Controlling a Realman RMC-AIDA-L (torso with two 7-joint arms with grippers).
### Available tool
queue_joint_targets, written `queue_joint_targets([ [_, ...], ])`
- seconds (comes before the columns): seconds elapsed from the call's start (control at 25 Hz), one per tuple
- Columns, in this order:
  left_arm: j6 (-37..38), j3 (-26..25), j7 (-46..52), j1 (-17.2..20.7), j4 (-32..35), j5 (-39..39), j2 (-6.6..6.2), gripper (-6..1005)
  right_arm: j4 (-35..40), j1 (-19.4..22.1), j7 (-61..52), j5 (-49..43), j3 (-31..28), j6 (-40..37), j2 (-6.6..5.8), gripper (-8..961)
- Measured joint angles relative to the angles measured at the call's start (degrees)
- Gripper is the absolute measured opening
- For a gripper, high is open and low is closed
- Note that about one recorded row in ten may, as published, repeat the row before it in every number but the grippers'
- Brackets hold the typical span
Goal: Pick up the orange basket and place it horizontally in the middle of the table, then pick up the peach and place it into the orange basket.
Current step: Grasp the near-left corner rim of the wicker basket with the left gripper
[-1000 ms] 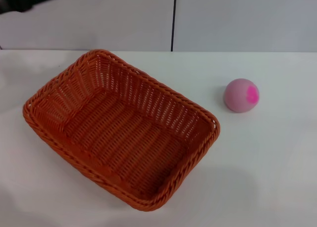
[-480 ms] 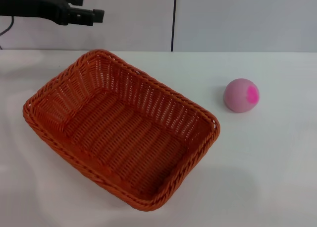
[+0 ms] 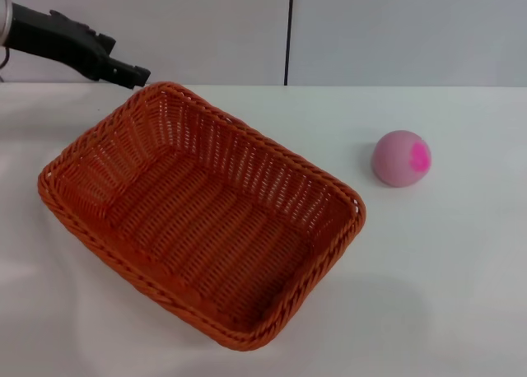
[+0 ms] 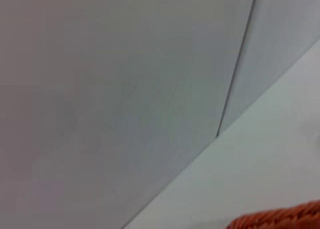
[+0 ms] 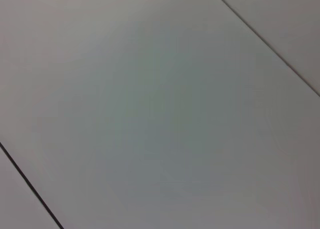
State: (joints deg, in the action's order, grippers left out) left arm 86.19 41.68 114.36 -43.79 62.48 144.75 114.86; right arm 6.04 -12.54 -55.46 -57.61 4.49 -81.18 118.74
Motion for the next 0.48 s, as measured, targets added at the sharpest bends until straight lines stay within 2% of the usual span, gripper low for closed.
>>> queue_joint_targets([
  [0.08, -0.06, 0.42, 0.27, -0.47, 0.14, 2.47, 0.63, 814, -0.05, -0.11, 0.0, 0.01, -0.08, -0.22, 0.0, 756],
  [0.48, -0.64, 1.37, 1.2, -1.61, -0.44, 7.05, 1.47, 814, -0.53, -0.7, 0.0, 0.05, -0.1, 0.07, 0.16, 755],
])
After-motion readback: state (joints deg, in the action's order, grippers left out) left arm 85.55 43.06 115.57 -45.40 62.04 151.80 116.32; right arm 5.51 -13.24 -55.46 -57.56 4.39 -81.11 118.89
